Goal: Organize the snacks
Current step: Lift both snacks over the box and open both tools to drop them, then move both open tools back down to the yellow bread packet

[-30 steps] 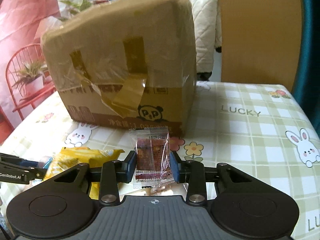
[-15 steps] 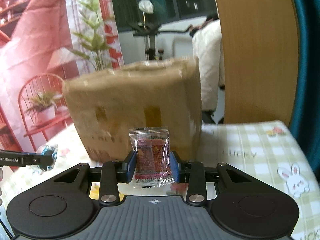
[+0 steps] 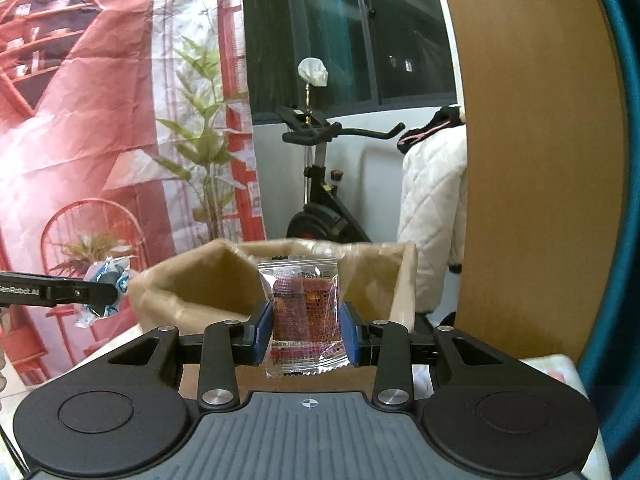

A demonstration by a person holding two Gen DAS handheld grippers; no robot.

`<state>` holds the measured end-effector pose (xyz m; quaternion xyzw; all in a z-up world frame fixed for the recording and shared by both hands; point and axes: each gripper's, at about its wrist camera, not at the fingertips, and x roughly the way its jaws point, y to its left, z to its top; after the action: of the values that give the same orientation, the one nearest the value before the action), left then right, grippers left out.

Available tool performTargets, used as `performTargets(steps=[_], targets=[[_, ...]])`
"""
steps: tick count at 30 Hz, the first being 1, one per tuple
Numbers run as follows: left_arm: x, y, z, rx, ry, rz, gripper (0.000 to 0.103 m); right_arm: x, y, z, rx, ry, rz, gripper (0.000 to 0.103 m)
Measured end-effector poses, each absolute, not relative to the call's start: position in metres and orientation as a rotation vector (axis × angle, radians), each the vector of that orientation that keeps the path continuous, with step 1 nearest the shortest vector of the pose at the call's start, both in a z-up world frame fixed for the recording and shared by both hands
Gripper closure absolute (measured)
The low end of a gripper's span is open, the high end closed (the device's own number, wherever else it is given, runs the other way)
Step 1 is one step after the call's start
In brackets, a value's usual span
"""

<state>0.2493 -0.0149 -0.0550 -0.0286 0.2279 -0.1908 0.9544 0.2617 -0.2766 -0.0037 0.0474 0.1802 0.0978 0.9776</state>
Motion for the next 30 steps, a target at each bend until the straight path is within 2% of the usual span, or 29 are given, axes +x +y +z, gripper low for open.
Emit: performTargets(steps=[8,12,13,15,30], targets=[[0.324,-0.054,-0.061,-0.046,0.530,-0.394,0.056,0.340,-0.271,-0.021,0.092,0.454,0.136,0.069],[0.339,-0.055,-0.069,-0.069,0.560,-0.377,0.044,0.356,-0.270,-0.032,0.112,0.494,0.102,0.060],[0.338,-0.053,-0.070,-0.073,0.562,-0.380,0.044,0.356,-0.270,-0.033,0.124,0.497,0.102,0.059],[0.330,-0.050,-0.070,-0.067,0.563,-0.393,0.044,0.348,-0.272,-0.035,0.139,0.486,0.112,0.055],[0.250,-0.016,-0.056,-0.073,0.585,-0.445,0.044,0.246,-0.270,-0.029,0.218,0.436,0.162,0.055]])
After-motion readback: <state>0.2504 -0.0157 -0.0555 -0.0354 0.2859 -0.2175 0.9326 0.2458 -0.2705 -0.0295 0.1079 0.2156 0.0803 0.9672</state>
